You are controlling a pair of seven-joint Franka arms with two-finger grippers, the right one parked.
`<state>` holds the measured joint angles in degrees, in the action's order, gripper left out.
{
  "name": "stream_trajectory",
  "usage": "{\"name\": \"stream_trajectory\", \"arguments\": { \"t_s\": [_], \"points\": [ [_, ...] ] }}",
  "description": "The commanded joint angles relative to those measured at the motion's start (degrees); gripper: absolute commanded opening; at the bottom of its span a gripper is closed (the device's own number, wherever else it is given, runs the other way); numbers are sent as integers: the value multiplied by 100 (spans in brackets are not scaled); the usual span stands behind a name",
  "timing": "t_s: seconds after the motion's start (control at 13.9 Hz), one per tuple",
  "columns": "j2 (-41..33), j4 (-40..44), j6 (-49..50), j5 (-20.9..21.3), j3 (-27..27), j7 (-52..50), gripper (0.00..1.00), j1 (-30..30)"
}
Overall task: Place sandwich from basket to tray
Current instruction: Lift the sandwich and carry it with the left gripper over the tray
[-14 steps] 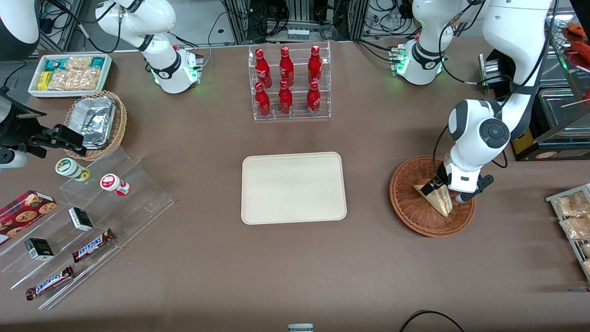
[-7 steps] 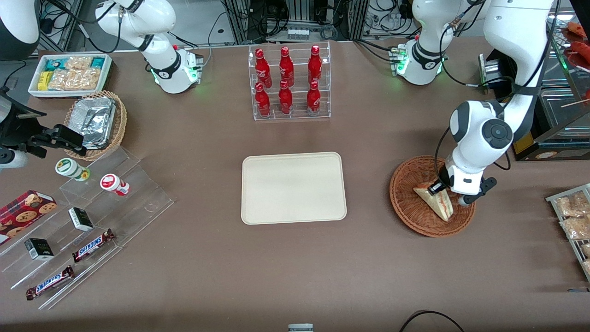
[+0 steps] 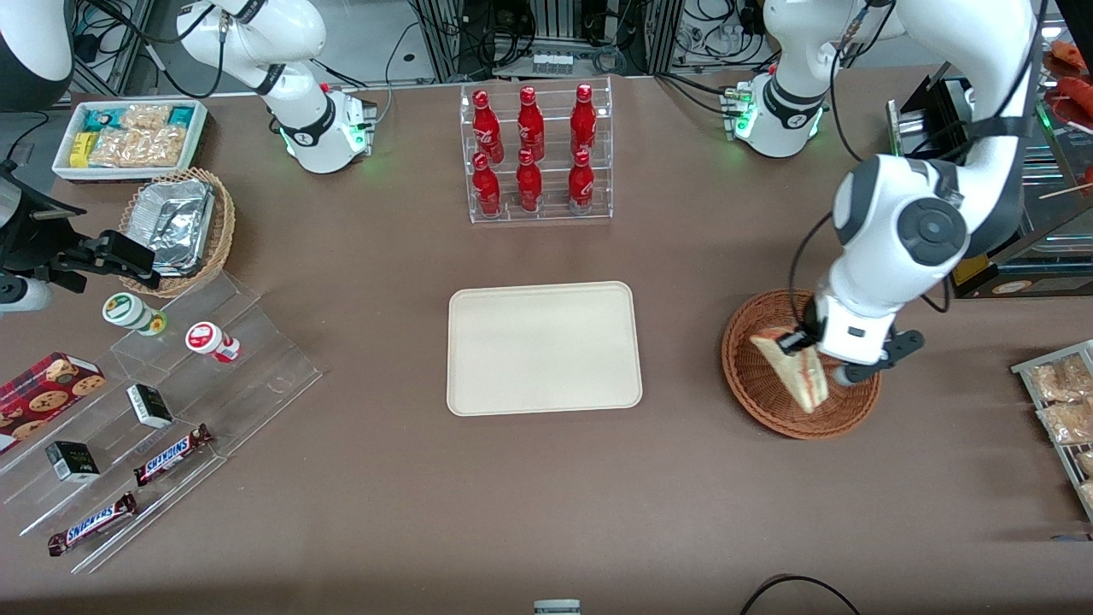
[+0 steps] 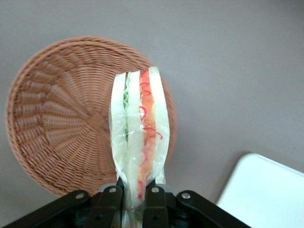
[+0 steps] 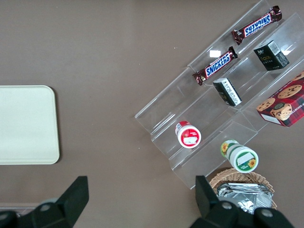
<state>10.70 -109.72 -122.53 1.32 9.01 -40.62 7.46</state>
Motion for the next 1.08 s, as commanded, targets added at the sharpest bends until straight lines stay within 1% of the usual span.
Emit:
{"name": "stream_trajectory", "arguments": {
  "t_s": [0.0, 0.22, 0.43, 0.79, 1.01],
  "points": [
    [247, 573, 291, 114, -22, -435, 0, 666],
    [835, 1241, 352, 114, -30, -858, 0, 1430],
    [1572, 1856, 344, 114, -30, -1000, 0, 1994],
    [2531, 2691, 291, 96, -30, -1246, 0, 2627],
    [2787, 2781, 134, 96, -30, -1229, 0, 2865]
  ]
}}
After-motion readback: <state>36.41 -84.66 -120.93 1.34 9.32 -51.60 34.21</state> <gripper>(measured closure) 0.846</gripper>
